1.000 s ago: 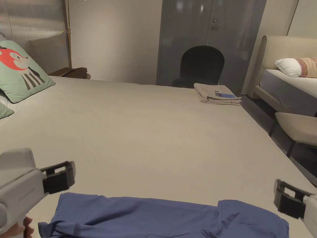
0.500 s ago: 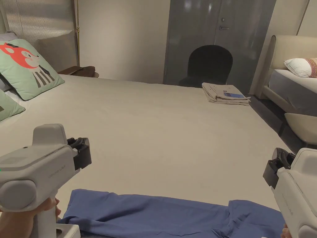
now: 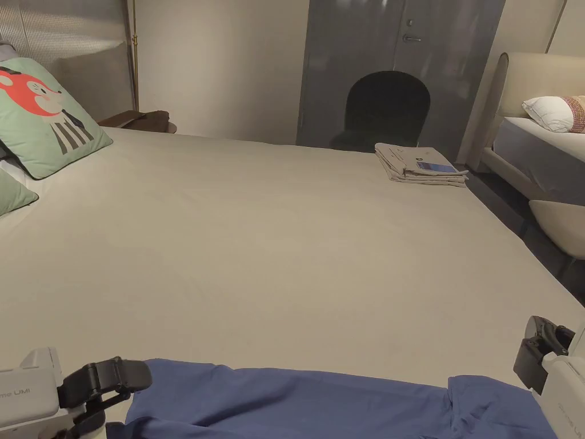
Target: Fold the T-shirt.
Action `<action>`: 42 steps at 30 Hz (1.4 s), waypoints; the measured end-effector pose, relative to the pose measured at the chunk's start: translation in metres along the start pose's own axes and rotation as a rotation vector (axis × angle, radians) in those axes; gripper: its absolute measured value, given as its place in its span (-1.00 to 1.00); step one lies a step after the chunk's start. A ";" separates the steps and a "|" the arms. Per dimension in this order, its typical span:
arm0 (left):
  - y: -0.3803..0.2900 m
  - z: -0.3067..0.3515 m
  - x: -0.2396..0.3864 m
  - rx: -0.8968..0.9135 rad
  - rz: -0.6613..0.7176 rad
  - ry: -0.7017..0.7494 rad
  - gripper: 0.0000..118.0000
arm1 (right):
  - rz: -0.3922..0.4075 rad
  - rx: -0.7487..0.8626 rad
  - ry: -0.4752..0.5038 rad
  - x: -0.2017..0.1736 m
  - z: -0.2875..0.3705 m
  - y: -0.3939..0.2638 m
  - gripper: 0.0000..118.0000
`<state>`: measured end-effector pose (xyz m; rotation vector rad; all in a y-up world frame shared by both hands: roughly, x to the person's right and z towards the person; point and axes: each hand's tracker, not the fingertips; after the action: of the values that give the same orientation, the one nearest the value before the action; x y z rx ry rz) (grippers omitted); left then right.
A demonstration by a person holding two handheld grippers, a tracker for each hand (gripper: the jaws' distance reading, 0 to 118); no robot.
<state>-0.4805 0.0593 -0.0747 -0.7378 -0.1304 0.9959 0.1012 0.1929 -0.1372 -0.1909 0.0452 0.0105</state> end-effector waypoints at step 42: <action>0.017 0.033 0.084 0.164 0.017 -0.045 -0.94 | 0.003 -0.034 0.166 -0.044 -0.017 0.002 -0.99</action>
<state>-0.4603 0.1484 -0.0792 -0.5675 -0.0801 1.0270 0.0569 0.1909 -0.1522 -0.2255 0.2107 -0.0019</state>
